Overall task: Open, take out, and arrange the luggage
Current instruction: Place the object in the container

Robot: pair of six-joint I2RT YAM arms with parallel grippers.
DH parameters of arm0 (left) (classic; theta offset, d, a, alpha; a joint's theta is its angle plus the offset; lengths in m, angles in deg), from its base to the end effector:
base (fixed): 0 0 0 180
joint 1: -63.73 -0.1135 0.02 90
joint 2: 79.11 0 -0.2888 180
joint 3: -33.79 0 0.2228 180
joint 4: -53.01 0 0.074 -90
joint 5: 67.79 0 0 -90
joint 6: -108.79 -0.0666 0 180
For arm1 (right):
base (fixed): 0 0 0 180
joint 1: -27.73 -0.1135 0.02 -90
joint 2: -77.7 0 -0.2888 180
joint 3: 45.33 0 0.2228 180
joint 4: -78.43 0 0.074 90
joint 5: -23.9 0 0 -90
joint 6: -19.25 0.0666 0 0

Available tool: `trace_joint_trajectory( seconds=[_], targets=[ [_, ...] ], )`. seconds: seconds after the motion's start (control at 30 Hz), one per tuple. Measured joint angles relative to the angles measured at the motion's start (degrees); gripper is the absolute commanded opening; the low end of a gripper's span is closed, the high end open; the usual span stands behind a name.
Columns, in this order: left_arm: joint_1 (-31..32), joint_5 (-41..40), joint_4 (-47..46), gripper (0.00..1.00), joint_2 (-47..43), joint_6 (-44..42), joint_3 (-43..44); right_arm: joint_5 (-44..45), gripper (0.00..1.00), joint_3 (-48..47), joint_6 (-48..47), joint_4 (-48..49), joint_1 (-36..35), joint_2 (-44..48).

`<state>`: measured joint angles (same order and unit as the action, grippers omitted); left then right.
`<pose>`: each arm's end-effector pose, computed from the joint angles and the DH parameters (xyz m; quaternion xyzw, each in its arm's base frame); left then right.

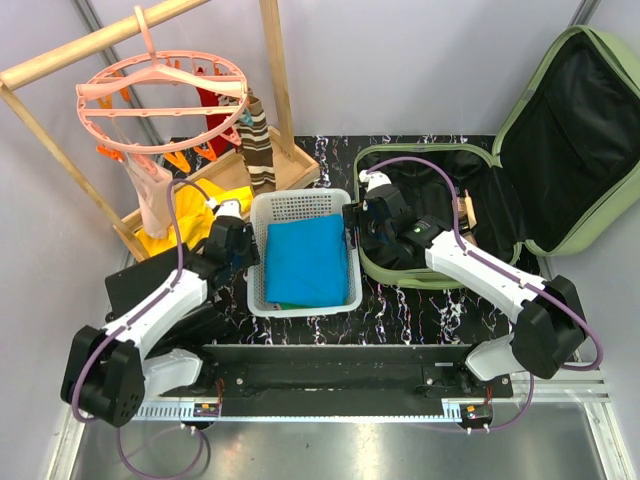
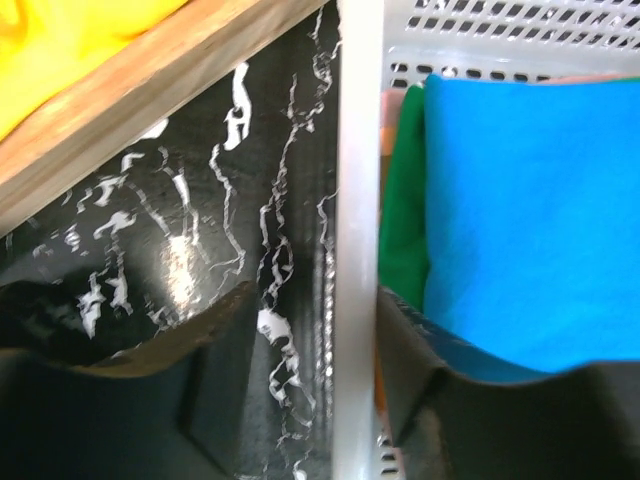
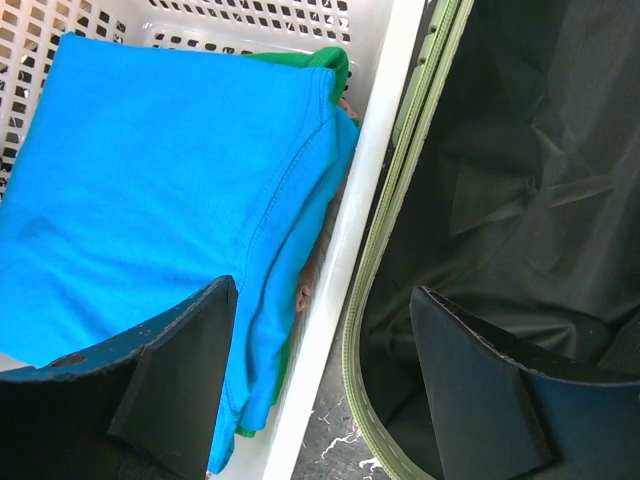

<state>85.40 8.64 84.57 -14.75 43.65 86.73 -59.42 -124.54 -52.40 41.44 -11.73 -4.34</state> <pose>0.2055 -0.0648 0.2352 -0.0725 0.9089 -0.0569 0.4067 0.2444 0.1911 0.2988 -0.1413 0.8933 0.1584 0.3961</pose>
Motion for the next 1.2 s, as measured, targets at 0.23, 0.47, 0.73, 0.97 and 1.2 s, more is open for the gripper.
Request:
trace_joint_trajectory(
  seconds=[0.23,0.47,0.73,0.97,1.2],
  targets=[
    [-0.26,1.49,-3.91,0.40,6.71,0.20,1.86,0.39,0.78,-0.02,-0.31,-0.22,0.04,0.00],
    [-0.92,2.16,-4.68,0.91,7.32,-0.81,3.48,-0.26,0.77,0.04,-0.81,-0.42,0.07,0.04],
    [-0.94,5.33,-3.28,0.99,-10.54,-2.89,3.50,-4.63,0.76,4.35,-2.62,5.70,-1.11,4.90],
    [-0.83,7.76,4.26,0.99,-21.73,-2.95,1.81,-6.25,0.77,4.37,-4.79,11.50,-6.97,5.05],
    [-0.68,9.07,14.88,0.99,-26.91,-0.55,2.36,-6.82,0.80,3.96,-7.72,17.51,-17.05,2.14]
  ],
)
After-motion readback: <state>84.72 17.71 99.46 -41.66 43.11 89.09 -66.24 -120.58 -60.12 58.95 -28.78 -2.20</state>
